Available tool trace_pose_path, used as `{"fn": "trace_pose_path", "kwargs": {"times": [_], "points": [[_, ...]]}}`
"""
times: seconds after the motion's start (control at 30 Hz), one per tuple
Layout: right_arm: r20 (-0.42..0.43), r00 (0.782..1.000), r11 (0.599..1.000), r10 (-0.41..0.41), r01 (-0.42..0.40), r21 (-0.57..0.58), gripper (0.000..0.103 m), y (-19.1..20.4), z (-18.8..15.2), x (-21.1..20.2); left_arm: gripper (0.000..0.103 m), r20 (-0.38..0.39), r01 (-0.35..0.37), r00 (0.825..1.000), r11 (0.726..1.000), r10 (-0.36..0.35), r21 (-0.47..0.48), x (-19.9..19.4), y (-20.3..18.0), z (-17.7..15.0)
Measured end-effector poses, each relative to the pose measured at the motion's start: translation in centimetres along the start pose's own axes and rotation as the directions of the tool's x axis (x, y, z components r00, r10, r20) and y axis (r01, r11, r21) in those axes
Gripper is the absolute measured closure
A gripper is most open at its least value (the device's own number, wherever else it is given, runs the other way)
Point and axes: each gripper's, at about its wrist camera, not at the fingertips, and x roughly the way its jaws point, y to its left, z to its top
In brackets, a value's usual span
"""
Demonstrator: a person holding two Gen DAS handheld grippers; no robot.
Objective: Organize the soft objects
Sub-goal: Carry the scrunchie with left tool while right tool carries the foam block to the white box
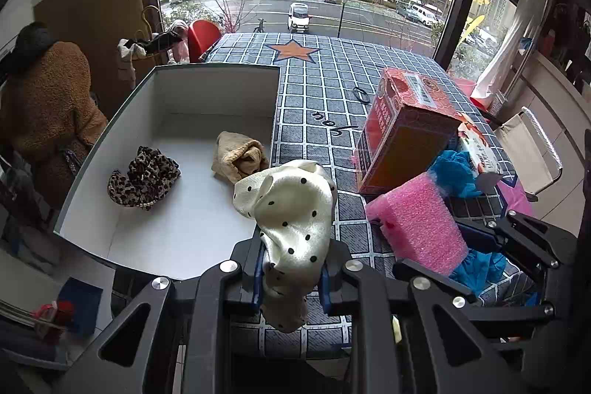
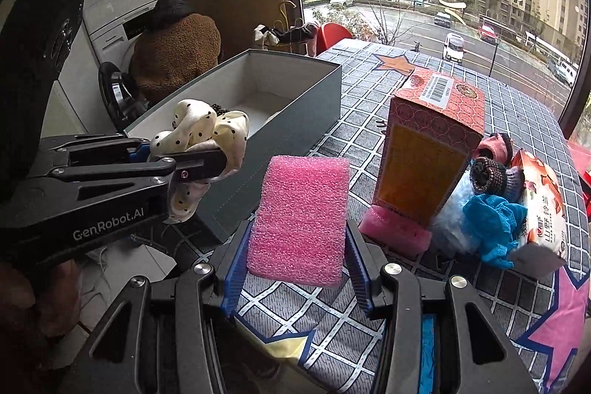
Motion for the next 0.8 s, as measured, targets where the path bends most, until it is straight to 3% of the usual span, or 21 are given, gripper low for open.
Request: {"fn": "trace_pose_path", "kwargs": {"times": [0.5, 0.7, 0.8], "points": [[0.011, 0.999, 0.996, 0.035, -0.034, -0.086, 0.053, 2.7, 4.0, 2.0, 0.078, -0.043, -0.081, 0.996, 0.995, 0.078, -0.062, 1.3, 3.8, 0.7], [0.005, 0.999, 0.990, 0.050, -0.049, -0.135, 0.053, 3.7, 5.6, 3.0, 0.078, -0.063, -0.054, 0.997, 0.994, 0.048, -0.092, 1.5, 6.2, 1.6], [0.008, 0.998, 0.989, 0.055, -0.053, -0.141, 0.053, 3.9, 6.6, 3.6, 0.078, -0.062, -0.074, 0.996, 0.992, 0.068, -0.103, 2.0, 7.3, 1.9]]}}
